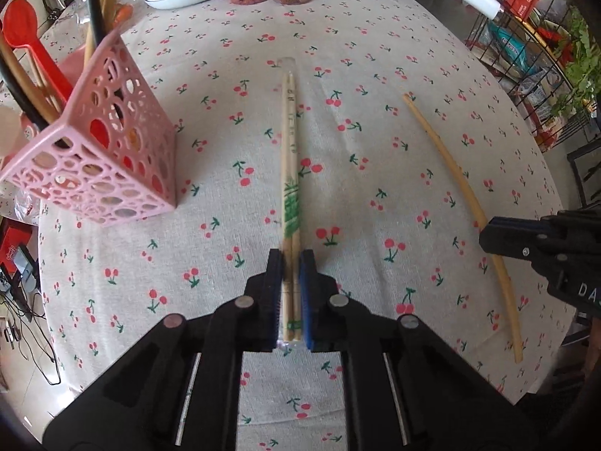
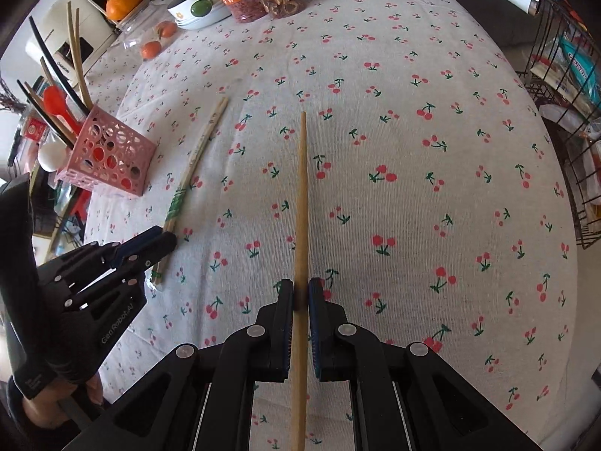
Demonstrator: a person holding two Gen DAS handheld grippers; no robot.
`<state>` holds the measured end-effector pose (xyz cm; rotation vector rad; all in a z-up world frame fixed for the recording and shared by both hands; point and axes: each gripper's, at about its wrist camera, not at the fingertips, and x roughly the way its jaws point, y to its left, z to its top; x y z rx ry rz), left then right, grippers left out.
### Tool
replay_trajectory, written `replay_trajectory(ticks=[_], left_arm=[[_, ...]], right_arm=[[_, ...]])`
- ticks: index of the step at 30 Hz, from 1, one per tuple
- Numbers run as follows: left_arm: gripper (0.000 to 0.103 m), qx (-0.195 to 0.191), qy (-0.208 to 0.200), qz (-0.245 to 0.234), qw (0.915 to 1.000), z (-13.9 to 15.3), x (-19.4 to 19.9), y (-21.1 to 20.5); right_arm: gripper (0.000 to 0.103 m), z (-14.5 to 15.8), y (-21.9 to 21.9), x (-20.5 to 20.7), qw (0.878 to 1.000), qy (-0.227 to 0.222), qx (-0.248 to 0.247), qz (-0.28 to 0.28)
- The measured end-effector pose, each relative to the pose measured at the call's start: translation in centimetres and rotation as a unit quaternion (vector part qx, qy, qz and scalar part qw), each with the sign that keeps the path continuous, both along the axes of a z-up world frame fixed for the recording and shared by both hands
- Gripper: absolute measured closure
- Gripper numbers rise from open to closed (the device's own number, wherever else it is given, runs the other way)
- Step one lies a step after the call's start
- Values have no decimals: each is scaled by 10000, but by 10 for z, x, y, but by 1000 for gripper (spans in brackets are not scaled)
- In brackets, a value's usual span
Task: Organize utensils
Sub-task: 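Grasp the paper-wrapped chopstick pair with the left tool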
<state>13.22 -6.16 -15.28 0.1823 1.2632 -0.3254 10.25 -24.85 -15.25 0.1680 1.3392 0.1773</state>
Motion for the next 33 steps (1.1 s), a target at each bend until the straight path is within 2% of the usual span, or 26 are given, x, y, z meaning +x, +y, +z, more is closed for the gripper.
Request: replay_trajectory(ticks=[3, 9, 11, 14, 16, 17, 18, 20, 21, 27, 30, 31, 32, 33], left_arm=[[92, -105, 211, -335, 9992, 4, -20, 12], [92, 57, 622, -1024, 9928, 4, -60, 43], [92, 164, 737, -1120, 9908, 2, -68, 53], [91, 92, 866, -1095, 9902, 1, -69, 68], [82, 76, 878, -998, 9911, 3, -66, 75], [74, 66, 821, -931, 9922, 5, -64, 78], [68, 44, 743, -865, 9935, 9, -62, 80], [67, -81, 594, -781, 9951, 14, -54, 78], [67, -152, 536, -754, 9956, 16, -50, 76], [67, -186, 191, -590, 9979, 12, -25, 51], [67, -25, 159, -555, 9983, 6, -17, 34], [70, 26, 198, -536, 9984, 3, -13, 29], [79, 83, 252, -510, 9983, -1, -11, 27], [80, 129, 187, -498, 9985, 0, -11, 25]], right_arm=[[95, 2, -1, -12, 9997, 73, 12, 254], [95, 4, -10, -42, 9971, 271, 5, 711], [95, 1, -14, -50, 9964, 373, -42, 763], [93, -1, -20, -56, 9960, 441, -153, 759], [92, -1, -22, -55, 9964, 437, -177, 699], [86, 0, -25, -54, 9968, 423, -182, 647], [77, 2, -27, -52, 9972, 400, -190, 595], [61, 7, -31, -47, 9982, 293, -183, 483], [58, 9, -31, -42, 9986, 245, -173, 435], [58, 3, -15, -11, 9986, 119, -400, 325], [59, -2, -7, -2, 9977, 83, -580, 331], [60, -4, -5, 0, 9974, 83, -630, 335], [63, -6, -3, 3, 9970, 90, -683, 344], [65, -7, -1, 4, 9964, 67, -763, 356]])
